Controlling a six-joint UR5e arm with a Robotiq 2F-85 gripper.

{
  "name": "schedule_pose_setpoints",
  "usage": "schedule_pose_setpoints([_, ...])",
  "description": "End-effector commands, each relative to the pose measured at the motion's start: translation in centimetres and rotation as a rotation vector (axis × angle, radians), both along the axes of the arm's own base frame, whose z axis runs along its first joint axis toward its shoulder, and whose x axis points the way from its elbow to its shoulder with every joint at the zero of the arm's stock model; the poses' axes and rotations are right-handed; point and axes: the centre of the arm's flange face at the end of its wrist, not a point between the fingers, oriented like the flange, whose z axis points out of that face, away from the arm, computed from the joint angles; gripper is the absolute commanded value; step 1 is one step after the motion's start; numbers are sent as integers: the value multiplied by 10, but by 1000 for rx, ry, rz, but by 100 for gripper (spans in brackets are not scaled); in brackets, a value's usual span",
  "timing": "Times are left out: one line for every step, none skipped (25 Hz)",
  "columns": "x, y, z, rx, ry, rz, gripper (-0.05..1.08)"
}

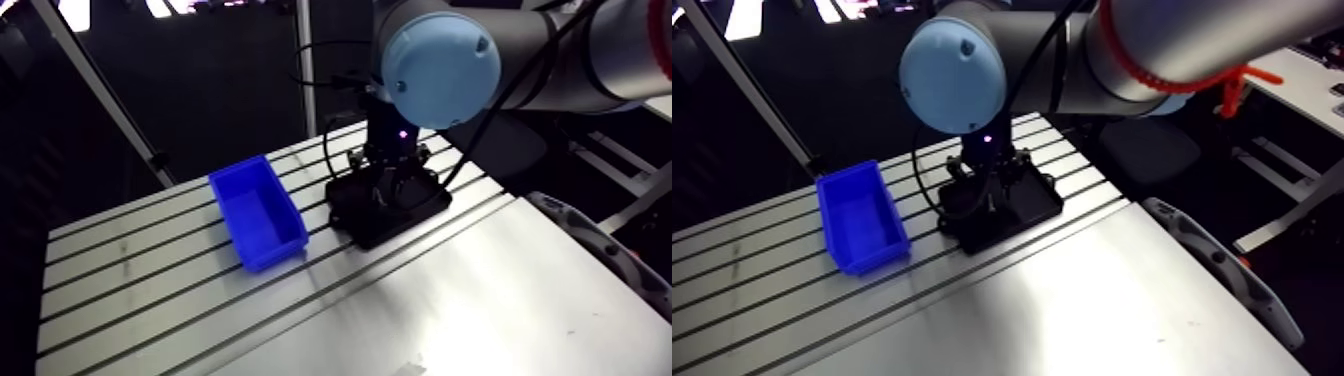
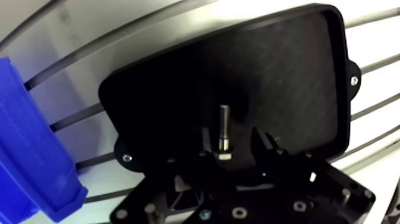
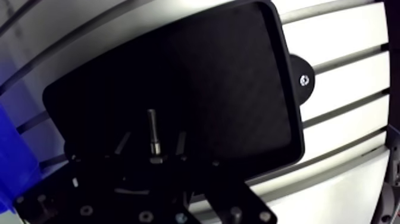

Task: Pick up the M10 bolt from the tray and put it into the blue bin.

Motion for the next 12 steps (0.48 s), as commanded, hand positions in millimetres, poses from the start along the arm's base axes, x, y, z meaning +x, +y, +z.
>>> schedule_pose_setpoints([-1,1,0,2,-1,-2,54])
schedule_pose_setpoints([-1,1,0,2,-1,-1,54])
schedule_pose_setpoints([-1,1,0,2,-1,-2,54])
schedule_pose_setpoints([-1,1,0,2,-1,-2,54])
schedule_pose_setpoints([-1,1,-1,1,-2,-1,55])
schedule_pose_setpoints([-1,1,0,2,-1,-2,55])
schedule_pose_setpoints([-2,1,0,3,1,-2,55])
schedule_pose_setpoints([-2,1,0,3,1,-2,55])
schedule_pose_setpoints([-2,1,0,3,1,-2,55])
schedule_pose_setpoints([-2,1,-1,1,-2,-2,56])
schedule_pose_setpoints([-2,1,-4,-1,-6,-2,56])
schedule_pose_setpoints([-2,0,-5,-2,-7,0,56])
